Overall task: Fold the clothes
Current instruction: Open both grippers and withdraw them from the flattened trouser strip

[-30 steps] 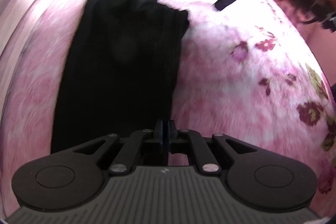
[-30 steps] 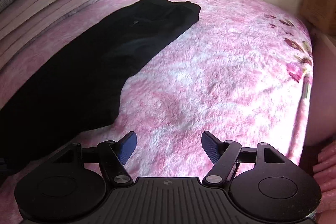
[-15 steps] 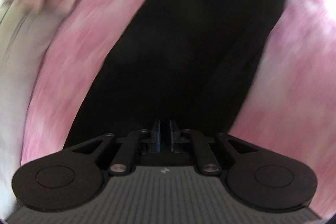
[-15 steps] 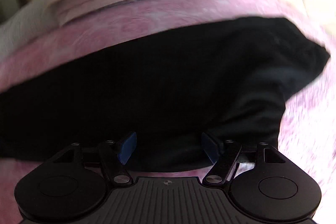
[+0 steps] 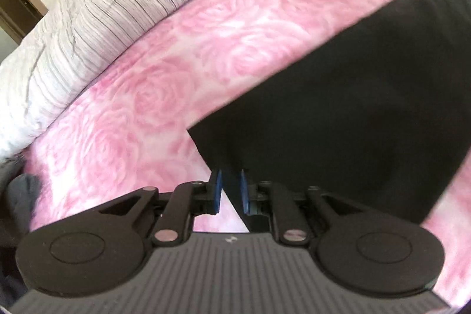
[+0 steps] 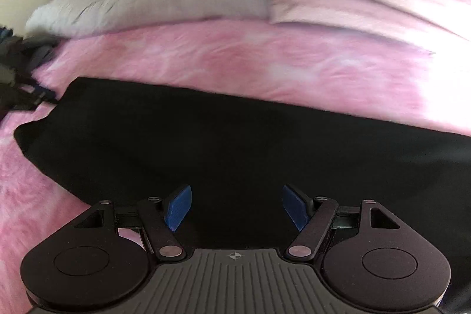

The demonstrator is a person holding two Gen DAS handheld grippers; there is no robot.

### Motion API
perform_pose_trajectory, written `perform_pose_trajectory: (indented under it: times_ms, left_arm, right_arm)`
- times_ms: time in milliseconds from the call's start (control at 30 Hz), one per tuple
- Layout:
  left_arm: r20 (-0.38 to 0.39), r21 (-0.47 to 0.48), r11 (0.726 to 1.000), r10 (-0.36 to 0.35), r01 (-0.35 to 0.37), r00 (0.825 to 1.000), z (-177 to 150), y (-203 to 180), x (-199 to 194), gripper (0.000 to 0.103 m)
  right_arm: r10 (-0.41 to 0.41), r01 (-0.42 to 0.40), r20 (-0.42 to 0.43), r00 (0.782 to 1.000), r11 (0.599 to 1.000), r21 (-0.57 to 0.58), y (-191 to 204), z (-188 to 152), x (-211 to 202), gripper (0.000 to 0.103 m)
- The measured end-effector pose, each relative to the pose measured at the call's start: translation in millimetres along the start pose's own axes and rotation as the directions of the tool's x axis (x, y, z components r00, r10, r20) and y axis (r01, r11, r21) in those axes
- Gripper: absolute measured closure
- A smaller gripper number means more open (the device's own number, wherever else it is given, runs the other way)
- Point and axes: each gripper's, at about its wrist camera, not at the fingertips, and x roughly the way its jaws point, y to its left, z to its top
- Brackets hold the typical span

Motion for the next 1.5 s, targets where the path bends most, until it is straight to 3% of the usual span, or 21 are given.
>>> perform_pose_trajectory:
  times_ms: [100, 133, 200, 267, 333, 400, 433, 533, 600, 733, 900, 1100, 1333, 1500]
  left_arm:
    - [0.037, -0.002, 1.000, -0.009, 0.009, 0.999, 4.0, 15.7, 18.5, 0.090]
    - [0.051, 0.013, 1.000, 0.000, 0.000, 0.999, 3.9, 17.1, 25.9, 0.090]
    - [0.073, 0.019, 1.000, 0.014, -0.015, 0.997, 7.1, 23.0, 35.4, 0.080]
    - [0.082, 0.006, 1.000, 0.008, -0.008, 0.997, 9.4, 28.9, 35.2, 0.080]
    - [0.090, 0.001, 1.000, 0.011, -0.011, 0.996, 5.0, 29.4, 24.3, 0.083]
    - [0.105, -0.005, 1.000, 0.009, -0.008, 0.994, -4.4, 27.0, 4.6, 0.083]
    - [0.106, -0.005, 1.000, 0.003, -0.002, 0.994, -10.1, 23.7, -5.5, 0.083]
    - [0.067, 0.072, 0.997, -0.003, -0.001, 0.998, -32.8, -2.1, -32.5, 0.083]
    - [0.041, 0.108, 0.994, 0.008, -0.012, 0.999, -44.9, -19.4, -50.4, 0.083]
    - [-0.022, 0.061, 0.998, 0.023, -0.022, 0.999, -58.2, -43.1, -86.4, 0.082]
    - [-0.079, -0.008, 0.998, 0.054, -0.055, 0.995, -61.4, -70.5, -134.7, 0.048]
    - [-0.124, -0.070, 0.995, 0.058, -0.067, 0.991, -50.6, -100.5, -184.7, 0.028]
    - [-0.072, -0.007, 0.999, 0.044, -0.045, 0.996, -27.6, -122.3, -221.5, 0.023]
    - [-0.024, 0.099, 0.995, 0.011, -0.008, 1.000, -12.3, -121.2, -229.8, 0.023]
  right_arm:
    - [0.022, -0.026, -0.107, 0.994, 0.999, -0.035, 22.7, 10.6, 40.5, 0.031]
    - [0.010, -0.015, -0.104, 0.995, 0.999, -0.045, 28.6, 13.5, 46.1, 0.031]
    - [-0.012, 0.006, -0.104, 0.994, 0.998, -0.055, 38.4, 21.2, 53.7, 0.031]
    - [-0.018, 0.014, -0.076, 0.997, 0.998, -0.058, 47.6, 24.0, 45.3, 0.031]
    - [-0.003, -0.002, -0.067, 0.998, 0.997, -0.073, 60.4, 18.3, 34.7, 0.031]
    - [0.028, -0.038, -0.125, 0.992, 0.996, -0.075, 72.6, 9.1, 39.8, 0.031]
    - [0.026, -0.039, -0.160, 0.987, 0.996, -0.078, 77.8, 6.3, 45.9, 0.031]
    - [-0.019, 0.005, -0.150, 0.988, 0.996, -0.090, 83.0, 0.7, 38.0, 0.031]
    - [-0.041, 0.036, -0.118, 0.992, 0.998, -0.048, 78.8, 0.6, 18.1, 0.031]
    - [-0.073, 0.069, -0.126, 0.989, 0.997, -0.036, 65.2, -9.7, -21.8, 0.031]
    - [-0.194, 0.199, -0.143, 0.971, 0.980, 0.021, 25.7, -26.3, -86.3, 0.031]
    - [-0.275, 0.301, -0.202, 0.940, 0.947, 0.112, -27.1, -39.9, -149.2, 0.031]
    - [-0.269, 0.298, -0.197, 0.943, 0.945, 0.137, -38.0, -38.4, -199.9, 0.031]
    - [-0.284, 0.320, -0.201, 0.937, 0.931, 0.174, -24.6, -36.8, -220.2, 0.031]
